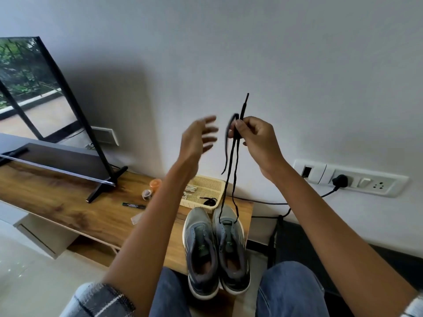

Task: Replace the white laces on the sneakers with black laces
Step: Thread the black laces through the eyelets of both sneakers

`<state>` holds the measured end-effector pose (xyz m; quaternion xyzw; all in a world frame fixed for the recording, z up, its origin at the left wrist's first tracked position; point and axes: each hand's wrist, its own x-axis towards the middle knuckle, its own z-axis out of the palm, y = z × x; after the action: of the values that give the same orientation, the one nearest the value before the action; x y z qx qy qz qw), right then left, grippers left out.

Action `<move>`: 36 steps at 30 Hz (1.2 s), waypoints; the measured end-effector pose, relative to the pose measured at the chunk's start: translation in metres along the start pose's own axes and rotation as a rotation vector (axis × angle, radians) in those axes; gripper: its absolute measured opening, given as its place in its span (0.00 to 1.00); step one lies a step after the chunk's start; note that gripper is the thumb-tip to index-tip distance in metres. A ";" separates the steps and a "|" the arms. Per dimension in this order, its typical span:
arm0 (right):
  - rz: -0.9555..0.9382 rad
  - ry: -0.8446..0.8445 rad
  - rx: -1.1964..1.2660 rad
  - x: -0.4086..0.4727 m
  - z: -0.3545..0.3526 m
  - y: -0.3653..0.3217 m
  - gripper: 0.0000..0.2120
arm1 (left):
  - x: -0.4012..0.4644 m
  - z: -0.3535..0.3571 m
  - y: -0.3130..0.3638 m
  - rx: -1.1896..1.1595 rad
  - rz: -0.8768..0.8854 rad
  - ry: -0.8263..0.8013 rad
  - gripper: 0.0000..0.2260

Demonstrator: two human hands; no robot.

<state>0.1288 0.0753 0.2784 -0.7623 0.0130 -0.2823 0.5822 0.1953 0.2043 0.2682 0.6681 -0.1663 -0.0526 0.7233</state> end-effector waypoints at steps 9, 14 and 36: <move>0.230 -0.257 -0.083 -0.006 0.008 0.066 0.10 | -0.059 0.001 -0.214 1.084 -0.435 -0.363 0.25; 0.337 -0.280 -0.113 -0.013 0.013 0.111 0.09 | -0.075 0.008 -0.248 1.221 -0.414 -0.386 0.31; 0.386 -0.495 -0.857 -0.078 0.047 0.268 0.06 | -0.082 0.022 -0.271 1.240 -0.342 -0.176 0.19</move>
<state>0.1663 0.0574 -0.0012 -0.9594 0.1292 0.0489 0.2457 0.1512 0.1799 -0.0111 0.9721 -0.1155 -0.1157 0.1683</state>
